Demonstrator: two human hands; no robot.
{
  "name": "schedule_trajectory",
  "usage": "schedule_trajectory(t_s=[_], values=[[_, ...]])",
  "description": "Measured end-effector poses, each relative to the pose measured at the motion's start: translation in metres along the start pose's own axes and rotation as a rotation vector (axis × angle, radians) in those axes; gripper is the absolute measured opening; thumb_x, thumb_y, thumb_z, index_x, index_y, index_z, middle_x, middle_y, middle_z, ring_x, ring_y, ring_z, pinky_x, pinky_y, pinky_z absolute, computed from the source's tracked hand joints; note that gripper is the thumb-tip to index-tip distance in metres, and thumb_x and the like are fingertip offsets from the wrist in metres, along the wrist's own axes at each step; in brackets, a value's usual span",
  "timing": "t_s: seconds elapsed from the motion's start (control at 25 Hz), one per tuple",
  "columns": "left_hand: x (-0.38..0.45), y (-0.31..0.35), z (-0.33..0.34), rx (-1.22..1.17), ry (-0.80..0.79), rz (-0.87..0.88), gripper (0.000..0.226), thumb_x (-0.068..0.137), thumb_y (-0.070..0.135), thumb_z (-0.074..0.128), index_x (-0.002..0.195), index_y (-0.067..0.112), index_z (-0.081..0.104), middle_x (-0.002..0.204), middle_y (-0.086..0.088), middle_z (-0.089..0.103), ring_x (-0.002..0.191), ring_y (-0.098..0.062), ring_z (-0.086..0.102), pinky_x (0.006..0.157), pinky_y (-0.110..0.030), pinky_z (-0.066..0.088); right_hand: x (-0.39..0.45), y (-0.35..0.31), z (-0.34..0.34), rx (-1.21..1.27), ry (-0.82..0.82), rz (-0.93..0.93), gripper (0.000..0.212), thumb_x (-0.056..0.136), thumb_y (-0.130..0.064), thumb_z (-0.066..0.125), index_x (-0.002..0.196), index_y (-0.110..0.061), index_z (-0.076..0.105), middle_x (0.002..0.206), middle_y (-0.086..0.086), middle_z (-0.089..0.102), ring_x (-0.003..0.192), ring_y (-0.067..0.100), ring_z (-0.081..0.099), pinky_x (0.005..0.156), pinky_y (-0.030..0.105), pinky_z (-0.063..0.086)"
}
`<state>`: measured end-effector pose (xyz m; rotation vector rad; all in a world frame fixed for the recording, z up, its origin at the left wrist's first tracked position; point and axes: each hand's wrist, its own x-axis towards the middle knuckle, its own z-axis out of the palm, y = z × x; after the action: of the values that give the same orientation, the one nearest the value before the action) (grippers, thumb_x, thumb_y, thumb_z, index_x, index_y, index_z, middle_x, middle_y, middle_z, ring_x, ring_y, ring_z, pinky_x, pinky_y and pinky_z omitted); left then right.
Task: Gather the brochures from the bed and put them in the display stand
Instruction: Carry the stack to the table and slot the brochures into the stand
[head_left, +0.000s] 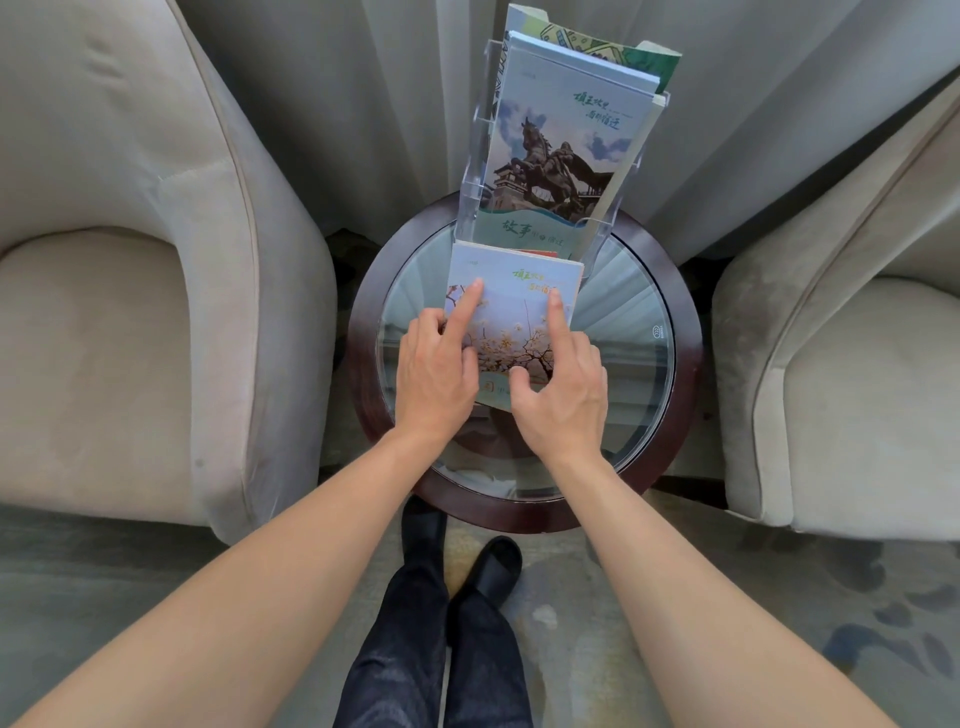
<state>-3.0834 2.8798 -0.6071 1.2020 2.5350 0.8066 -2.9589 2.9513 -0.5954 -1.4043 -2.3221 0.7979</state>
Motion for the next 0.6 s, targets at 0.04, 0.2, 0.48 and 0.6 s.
schedule_trajectory(t_s=[0.04,0.2,0.48,0.6], values=[[-0.001,-0.001,0.001,-0.003,-0.008,-0.01,0.073,0.088,0.005,0.057,0.151,0.03,0.031,0.098,-0.008,0.047,0.087,-0.024,0.047,0.08,-0.044,0.048,-0.001,0.0,0.0,0.039,0.0,0.014,0.085,0.082,-0.024,0.065,0.158,-0.029,0.028,0.106,-0.003,0.056,0.096,0.017,0.047,0.088,0.032,0.041],[-0.005,-0.003,0.002,-0.043,-0.045,-0.034,0.072,0.089,0.005,0.056,0.153,0.029,0.032,0.097,-0.006,0.046,0.088,-0.023,0.047,0.082,-0.045,0.048,-0.002,-0.002,-0.001,0.128,0.033,0.112,0.082,0.084,-0.019,0.063,0.156,-0.034,0.029,0.093,-0.016,0.051,0.091,0.017,0.046,0.089,0.042,0.046],[0.001,-0.002,0.0,-0.078,-0.072,-0.056,0.073,0.092,0.008,0.055,0.154,0.034,0.027,0.105,-0.003,0.046,0.097,-0.017,0.046,0.077,-0.037,0.05,0.01,-0.011,0.0,0.132,0.058,0.331,0.059,0.087,-0.025,0.062,0.143,-0.027,0.047,0.103,0.004,0.055,0.097,0.026,0.051,0.093,0.046,0.045],[0.01,0.002,-0.008,-0.073,-0.062,-0.043,0.073,0.092,0.008,0.055,0.154,0.034,0.026,0.105,-0.003,0.045,0.097,-0.018,0.046,0.073,-0.039,0.052,0.018,-0.02,-0.007,0.154,0.081,0.323,0.035,0.084,-0.024,0.064,0.119,-0.026,0.055,0.096,0.001,0.054,0.09,0.024,0.051,0.087,0.048,0.047]])
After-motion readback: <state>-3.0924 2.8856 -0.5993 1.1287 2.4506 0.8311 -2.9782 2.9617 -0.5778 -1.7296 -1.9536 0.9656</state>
